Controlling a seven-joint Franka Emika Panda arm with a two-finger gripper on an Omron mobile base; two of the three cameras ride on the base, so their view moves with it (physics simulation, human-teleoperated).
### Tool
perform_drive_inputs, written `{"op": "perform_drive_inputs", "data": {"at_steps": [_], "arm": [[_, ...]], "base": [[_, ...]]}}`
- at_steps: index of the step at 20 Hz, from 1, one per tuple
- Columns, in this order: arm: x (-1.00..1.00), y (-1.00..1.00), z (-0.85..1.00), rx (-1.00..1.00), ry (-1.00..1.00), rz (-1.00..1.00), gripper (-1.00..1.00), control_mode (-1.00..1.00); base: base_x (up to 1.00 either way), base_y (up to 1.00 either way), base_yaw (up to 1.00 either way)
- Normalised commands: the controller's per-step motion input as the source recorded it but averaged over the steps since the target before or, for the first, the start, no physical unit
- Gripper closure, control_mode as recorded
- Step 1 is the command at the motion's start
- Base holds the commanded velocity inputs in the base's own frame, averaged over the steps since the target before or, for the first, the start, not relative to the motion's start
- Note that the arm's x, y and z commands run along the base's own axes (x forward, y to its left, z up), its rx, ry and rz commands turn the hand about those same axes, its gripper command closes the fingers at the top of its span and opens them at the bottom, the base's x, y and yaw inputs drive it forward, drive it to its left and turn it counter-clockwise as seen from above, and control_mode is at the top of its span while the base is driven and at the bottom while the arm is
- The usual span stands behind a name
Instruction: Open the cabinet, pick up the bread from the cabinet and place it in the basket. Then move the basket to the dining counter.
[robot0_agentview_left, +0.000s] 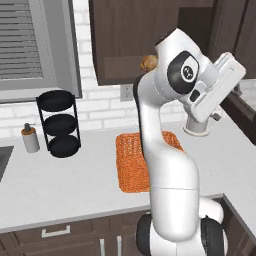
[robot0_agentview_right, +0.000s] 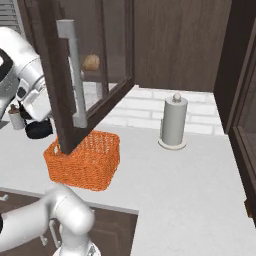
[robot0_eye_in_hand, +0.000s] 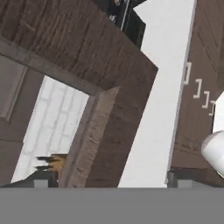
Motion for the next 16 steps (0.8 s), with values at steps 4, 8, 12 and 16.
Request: {"op": "perform_drive_inputs", "data": {"at_steps": [4,8,12,16], "arm": [[0.02,-0.99,0.06,0.03,-0.32,-0.27,-1.00,-1.00],[0.03,-0.05,0.22,0.00,-0.39,-0.18,-1.00,-1.00],[0.01,-0.04,0.00,0.00,-0.23,-0.10,-1.00,-1.00],[0.01,0.87,-0.17,-0.08,-0.18,-0.01,-1.00,-1.00]], "base": [[0.00,0.00,0.00],[0.00,0.00,0.00],[0.00,0.00,0.00],[0.00,0.00,0.00]]}}
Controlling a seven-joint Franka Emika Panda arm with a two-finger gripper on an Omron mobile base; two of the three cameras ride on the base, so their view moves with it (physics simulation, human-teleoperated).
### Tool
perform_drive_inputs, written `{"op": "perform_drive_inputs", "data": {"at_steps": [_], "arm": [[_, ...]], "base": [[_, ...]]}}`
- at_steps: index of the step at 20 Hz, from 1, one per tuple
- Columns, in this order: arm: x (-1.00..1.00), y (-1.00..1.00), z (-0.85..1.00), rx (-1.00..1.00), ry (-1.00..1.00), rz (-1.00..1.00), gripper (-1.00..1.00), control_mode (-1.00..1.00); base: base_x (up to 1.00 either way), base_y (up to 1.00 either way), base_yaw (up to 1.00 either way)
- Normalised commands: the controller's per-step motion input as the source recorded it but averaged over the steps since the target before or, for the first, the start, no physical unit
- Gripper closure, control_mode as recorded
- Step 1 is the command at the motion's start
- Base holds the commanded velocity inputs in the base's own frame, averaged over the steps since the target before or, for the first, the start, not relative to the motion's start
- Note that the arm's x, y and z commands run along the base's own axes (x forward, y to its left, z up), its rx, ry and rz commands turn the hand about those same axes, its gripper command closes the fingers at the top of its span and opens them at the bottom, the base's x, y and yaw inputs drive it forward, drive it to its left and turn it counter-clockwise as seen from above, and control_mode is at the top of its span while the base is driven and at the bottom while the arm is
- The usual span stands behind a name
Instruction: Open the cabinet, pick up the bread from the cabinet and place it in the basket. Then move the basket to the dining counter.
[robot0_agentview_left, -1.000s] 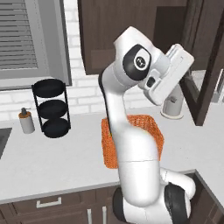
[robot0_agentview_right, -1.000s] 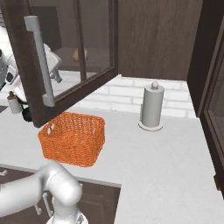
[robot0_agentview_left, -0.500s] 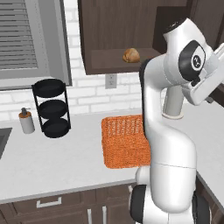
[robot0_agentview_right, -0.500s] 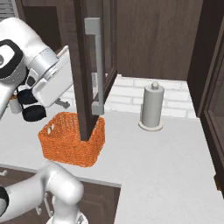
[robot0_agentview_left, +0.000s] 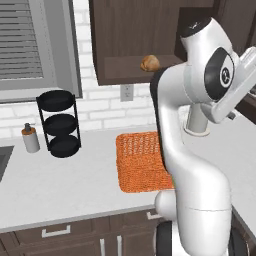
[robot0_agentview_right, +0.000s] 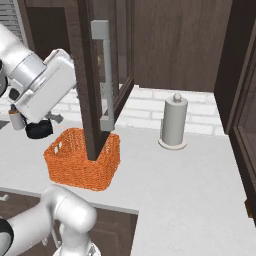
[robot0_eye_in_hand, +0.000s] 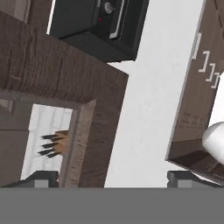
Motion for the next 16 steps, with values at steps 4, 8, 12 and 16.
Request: {"op": "perform_drive_inputs", "data": {"at_steps": [4,8,12,16], "arm": [[0.18,1.00,0.00,-0.20,-0.06,0.15,-1.00,-1.00],[0.02,0.80,0.12,-0.23,0.04,0.45,-1.00,-1.00],[0.02,0.08,0.09,-0.29,0.24,0.68,-1.00,-1.00],[0.00,0.00,0.09,-0.35,0.32,0.66,-1.00,-1.00]], "base": [[0.00,0.00,0.00],[0.00,0.00,0.00],[0.00,0.00,0.00],[0.00,0.00,0.00]]}}
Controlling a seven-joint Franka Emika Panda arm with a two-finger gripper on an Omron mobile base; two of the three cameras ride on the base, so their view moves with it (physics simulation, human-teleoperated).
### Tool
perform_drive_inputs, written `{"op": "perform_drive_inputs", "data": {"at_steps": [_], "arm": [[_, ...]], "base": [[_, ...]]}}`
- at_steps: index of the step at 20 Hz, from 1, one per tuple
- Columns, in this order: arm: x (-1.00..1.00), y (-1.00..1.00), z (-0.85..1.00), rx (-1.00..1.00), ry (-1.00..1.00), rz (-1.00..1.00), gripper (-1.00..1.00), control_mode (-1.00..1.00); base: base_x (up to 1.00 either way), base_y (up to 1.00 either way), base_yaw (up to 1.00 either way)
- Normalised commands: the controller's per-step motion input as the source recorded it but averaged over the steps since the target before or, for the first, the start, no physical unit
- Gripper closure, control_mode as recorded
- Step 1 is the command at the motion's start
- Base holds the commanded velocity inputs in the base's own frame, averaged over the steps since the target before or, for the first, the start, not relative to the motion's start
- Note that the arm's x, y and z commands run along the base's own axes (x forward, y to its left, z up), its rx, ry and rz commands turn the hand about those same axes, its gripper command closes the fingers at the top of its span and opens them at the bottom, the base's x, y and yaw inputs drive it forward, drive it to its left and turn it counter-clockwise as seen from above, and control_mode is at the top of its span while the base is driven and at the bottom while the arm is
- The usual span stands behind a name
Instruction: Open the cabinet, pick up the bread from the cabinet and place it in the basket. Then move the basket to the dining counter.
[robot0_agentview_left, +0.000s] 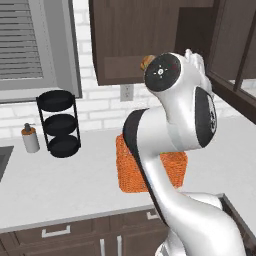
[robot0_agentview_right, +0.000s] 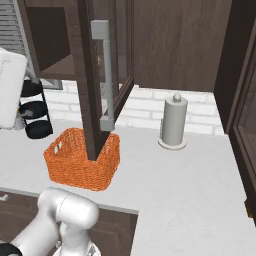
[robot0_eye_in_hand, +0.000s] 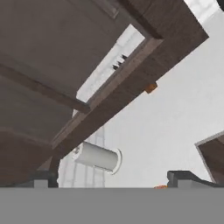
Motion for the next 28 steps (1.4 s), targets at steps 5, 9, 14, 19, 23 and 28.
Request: {"op": "perform_drive_inputs", "data": {"at_steps": [5,9,14,19,23,28], "arm": [[0.07,0.00,0.09,-0.27,0.39,0.56,-1.00,-1.00],[0.29,0.00,0.24,-0.20,0.49,0.39,-1.00,-1.00],[0.27,-0.04,0.06,-0.31,0.39,0.44,-1.00,-1.00],[0.27,-0.01,0.00,-0.36,0.08,0.47,-1.00,-1.00],[0.76,-0.11,0.00,-0.11,0.00,0.48,-1.00,-1.00],[0.97,0.08,-0.04,-0.05,0.01,0.31,-1.00,-1.00]], "base": [[0.00,0.00,0.00],[0.00,0.00,0.00],[0.00,0.00,0.00],[0.00,0.00,0.00],[0.00,0.00,0.00],[0.00,0.00,0.00]]}}
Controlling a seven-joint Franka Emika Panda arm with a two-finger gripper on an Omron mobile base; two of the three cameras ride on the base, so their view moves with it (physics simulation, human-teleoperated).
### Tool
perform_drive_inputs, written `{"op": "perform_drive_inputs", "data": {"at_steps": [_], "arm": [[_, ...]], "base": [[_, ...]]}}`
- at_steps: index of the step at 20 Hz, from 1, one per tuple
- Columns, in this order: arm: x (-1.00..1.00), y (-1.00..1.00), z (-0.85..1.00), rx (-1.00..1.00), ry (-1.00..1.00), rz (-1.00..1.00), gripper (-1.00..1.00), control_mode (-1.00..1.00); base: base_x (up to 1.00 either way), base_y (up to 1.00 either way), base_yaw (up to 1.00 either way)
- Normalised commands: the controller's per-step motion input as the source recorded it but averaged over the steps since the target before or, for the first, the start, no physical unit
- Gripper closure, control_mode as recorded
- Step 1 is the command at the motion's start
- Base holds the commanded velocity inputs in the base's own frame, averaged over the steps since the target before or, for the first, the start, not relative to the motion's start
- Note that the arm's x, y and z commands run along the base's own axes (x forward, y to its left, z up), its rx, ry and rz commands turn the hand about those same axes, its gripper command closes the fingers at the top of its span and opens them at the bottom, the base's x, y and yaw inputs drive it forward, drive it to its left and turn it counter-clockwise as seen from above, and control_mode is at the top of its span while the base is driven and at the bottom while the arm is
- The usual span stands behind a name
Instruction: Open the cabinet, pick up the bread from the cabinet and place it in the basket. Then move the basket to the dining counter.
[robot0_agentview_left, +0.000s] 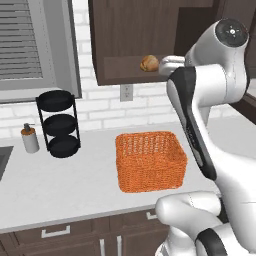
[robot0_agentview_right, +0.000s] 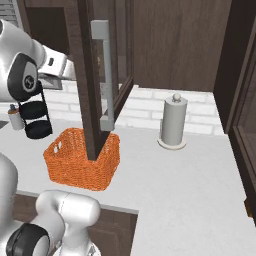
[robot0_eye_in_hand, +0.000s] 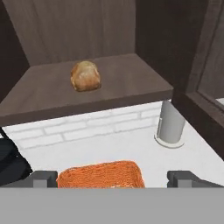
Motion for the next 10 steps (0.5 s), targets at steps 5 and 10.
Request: {"op": "perform_drive_inputs", "data": {"at_steps": [5,10], "arm": [[0.89,0.38,0.03,-0.01,0.04,0.07,-1.00,-1.00],[0.79,0.29,-0.09,-0.01,0.01,0.00,-1.00,-1.00]], "base": [[0.00,0.00,0.00],[0.00,0.00,0.00]]}}
